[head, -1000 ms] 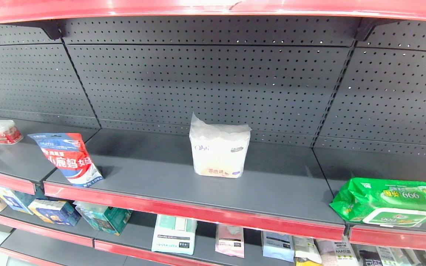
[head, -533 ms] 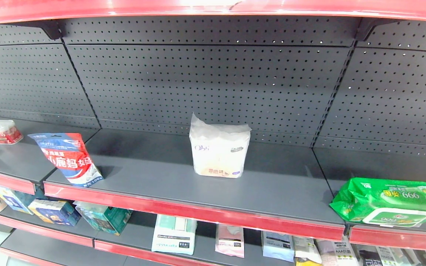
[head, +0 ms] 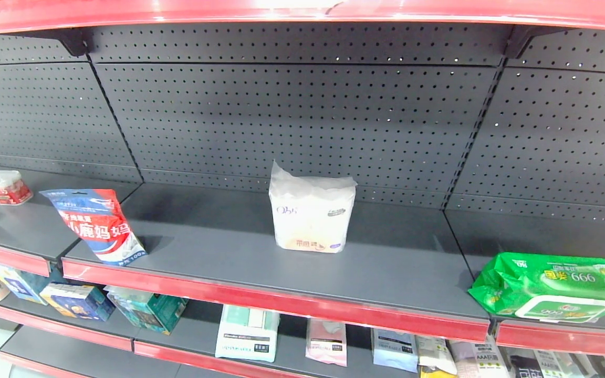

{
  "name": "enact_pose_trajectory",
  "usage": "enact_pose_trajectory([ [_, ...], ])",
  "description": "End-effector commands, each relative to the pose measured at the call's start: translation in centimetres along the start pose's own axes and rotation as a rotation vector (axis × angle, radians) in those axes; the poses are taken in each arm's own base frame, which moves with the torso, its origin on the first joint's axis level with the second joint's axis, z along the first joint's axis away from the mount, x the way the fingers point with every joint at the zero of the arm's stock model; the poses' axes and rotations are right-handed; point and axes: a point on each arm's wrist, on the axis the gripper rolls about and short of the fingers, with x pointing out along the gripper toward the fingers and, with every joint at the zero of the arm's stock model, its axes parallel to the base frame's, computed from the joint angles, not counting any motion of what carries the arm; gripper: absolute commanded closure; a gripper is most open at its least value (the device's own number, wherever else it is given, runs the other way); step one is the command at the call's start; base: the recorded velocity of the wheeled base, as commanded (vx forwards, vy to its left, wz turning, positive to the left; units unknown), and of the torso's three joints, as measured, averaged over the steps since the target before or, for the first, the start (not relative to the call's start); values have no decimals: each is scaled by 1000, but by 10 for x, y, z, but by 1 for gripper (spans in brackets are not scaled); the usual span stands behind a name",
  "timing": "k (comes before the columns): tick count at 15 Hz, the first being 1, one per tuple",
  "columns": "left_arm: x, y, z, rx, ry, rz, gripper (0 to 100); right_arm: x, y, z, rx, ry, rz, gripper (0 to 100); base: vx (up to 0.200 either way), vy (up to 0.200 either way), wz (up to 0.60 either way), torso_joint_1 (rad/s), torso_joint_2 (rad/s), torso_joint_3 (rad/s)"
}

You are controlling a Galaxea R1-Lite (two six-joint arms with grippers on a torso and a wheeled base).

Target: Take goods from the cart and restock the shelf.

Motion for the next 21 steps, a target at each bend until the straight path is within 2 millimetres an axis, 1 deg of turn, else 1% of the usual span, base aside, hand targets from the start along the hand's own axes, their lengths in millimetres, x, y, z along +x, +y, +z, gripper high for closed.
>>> enact_pose_trajectory([
  [1,0,0,0,0,0,1,0,0,0,0,0,-2,-1,100,0,0,0,0,0,0],
  [21,0,0,0,0,0,1,0,1,1,-3,-1,6,15,100,0,0,0,0,0,0],
])
